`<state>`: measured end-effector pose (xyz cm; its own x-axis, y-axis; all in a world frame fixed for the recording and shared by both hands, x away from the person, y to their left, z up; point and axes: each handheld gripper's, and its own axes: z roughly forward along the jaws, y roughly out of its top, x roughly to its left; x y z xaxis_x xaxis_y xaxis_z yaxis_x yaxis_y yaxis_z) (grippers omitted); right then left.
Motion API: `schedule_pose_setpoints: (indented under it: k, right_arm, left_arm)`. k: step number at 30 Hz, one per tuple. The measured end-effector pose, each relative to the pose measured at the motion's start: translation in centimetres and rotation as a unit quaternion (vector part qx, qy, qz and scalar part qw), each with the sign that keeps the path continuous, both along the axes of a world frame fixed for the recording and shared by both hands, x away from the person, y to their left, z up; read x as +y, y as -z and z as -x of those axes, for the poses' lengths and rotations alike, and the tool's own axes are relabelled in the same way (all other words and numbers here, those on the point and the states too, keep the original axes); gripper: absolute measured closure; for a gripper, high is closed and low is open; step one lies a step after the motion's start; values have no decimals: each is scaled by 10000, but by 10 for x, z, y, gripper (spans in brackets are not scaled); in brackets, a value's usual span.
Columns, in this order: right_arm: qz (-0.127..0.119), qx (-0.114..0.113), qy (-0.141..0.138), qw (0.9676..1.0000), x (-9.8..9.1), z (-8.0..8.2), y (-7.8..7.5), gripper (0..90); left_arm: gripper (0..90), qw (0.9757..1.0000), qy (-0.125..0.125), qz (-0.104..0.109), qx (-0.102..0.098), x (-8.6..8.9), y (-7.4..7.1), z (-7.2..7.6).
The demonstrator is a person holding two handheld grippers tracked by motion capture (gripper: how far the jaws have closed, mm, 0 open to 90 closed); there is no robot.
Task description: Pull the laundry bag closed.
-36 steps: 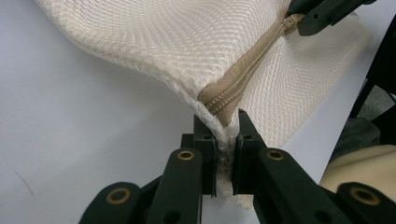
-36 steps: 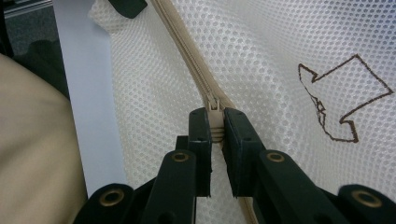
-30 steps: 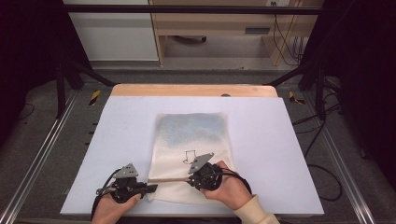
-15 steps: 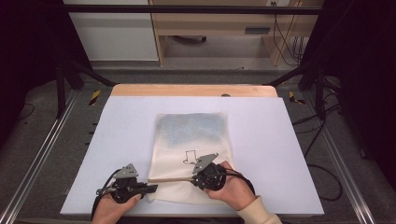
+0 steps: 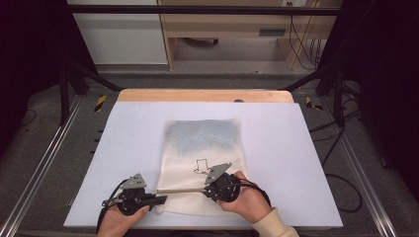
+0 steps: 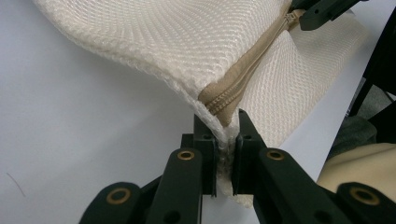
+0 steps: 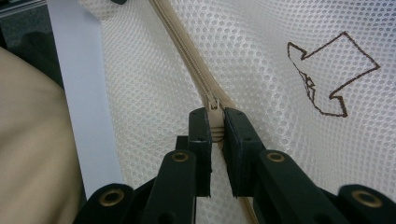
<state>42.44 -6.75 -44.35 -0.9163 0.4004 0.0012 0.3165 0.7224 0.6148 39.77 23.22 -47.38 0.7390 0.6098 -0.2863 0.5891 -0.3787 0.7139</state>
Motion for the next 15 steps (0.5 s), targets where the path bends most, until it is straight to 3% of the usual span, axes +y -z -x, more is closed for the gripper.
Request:
schedule_pose_setpoints:
  k: [15]
  right_arm:
    - [5, 12, 59, 10000, -6, 1, 0, 820]
  left_arm:
    - [827, 10000, 39, -9, 2, -1, 0, 0]
